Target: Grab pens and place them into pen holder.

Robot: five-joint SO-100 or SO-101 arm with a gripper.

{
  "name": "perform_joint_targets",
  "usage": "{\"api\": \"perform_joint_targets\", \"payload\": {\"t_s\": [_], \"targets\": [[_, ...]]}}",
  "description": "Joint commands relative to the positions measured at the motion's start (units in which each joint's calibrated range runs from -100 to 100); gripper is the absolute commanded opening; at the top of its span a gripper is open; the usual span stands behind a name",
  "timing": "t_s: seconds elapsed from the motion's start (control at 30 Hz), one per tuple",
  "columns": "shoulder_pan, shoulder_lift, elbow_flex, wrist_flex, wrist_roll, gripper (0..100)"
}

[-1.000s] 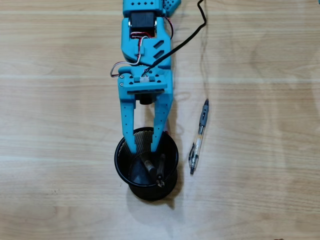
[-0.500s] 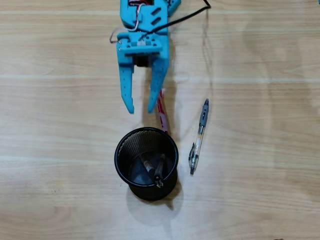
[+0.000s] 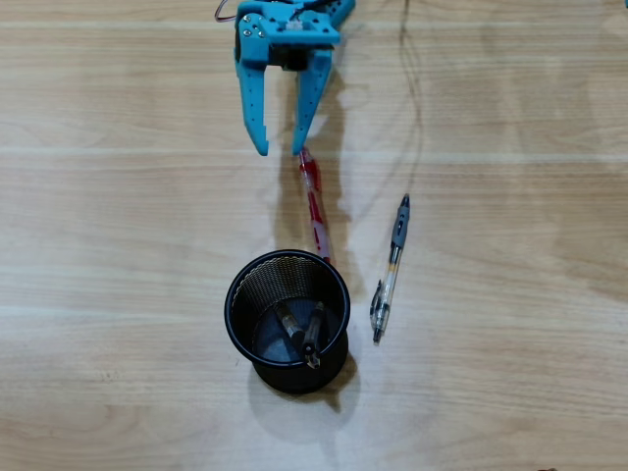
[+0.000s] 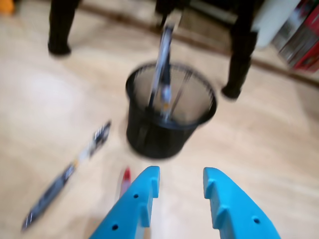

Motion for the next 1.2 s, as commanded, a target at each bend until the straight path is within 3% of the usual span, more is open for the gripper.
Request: {"api": "perform_joint_targets", "payload": {"t_s": [0.0, 0.17, 0.47, 1.17], "targets": [[-2.07, -3.09, -4.88, 16.63, 1.2, 11], [-4.17, -2.49, -8.14, 29.48, 0.78, 11], [-6.19, 4.9, -10.22, 29.39, -2.67, 11], [-4.81, 36.91, -28.5, 29.48, -2.78, 11]]}}
